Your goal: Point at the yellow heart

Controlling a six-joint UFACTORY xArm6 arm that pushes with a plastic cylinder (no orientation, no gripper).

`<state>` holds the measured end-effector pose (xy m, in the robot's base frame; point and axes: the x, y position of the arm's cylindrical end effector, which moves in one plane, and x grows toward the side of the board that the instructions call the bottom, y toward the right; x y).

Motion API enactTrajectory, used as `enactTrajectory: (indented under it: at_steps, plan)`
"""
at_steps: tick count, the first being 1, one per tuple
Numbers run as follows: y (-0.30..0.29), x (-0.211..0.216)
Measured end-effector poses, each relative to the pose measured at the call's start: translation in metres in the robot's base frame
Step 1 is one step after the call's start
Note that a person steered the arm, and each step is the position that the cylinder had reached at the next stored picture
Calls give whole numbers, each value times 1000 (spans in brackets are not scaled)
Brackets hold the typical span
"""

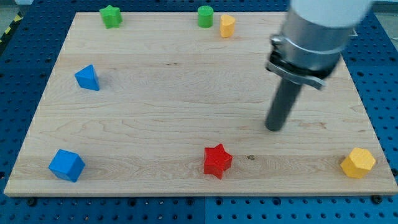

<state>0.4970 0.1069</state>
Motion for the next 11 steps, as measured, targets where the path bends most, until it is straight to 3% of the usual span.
enactTrajectory:
  at_steps: [2, 4, 7, 11]
  plan:
    - [-88, -104]
    - [-120, -193]
    - [-112, -228]
    - [-80, -239]
